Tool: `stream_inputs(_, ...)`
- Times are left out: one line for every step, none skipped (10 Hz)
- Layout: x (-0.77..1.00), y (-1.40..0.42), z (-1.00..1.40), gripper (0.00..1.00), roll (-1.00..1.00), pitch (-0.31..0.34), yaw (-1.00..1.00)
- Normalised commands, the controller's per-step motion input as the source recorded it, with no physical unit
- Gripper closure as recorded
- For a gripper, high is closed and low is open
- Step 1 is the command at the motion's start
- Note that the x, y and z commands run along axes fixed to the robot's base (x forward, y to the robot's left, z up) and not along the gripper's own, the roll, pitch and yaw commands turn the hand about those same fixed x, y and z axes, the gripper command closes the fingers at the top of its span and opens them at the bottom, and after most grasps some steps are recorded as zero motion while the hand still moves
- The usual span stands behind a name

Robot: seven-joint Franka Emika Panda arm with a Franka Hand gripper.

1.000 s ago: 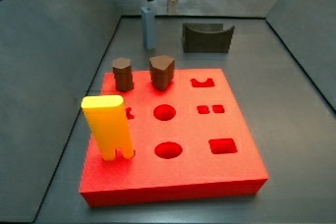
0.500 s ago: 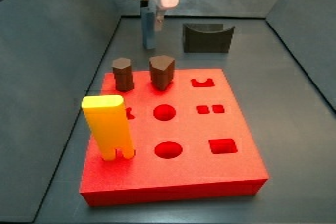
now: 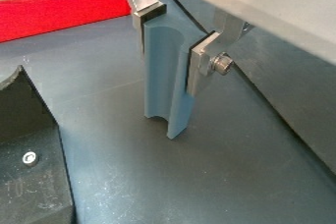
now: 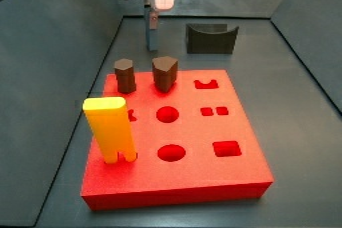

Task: Pick up the arch object. Move up. Move to above the board. Insert the arch object.
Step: Pick up the arch object.

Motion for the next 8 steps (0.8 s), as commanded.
stream_inputs(0.0,0.0,0.0,1.0,0.0,0.0,0.0)
stream_inputs(0.0,0.0,0.0,1.0,0.0,0.0,0.0)
stream_inputs(0.0,0.0,0.0,1.0,0.0,0.0,0.0)
stream_inputs(0.0,0.0,0.0,1.0,0.0,0.0,0.0)
stream_inputs(0.0,0.0,0.0,1.0,0.0,0.0,0.0)
stream_inputs(0.0,0.0,0.0,1.0,0.0,0.0,0.0)
stream_inputs(0.0,0.0,0.0,1.0,0.0,0.0,0.0)
stream_inputs(0.0,0.0,0.0,1.0,0.0,0.0,0.0)
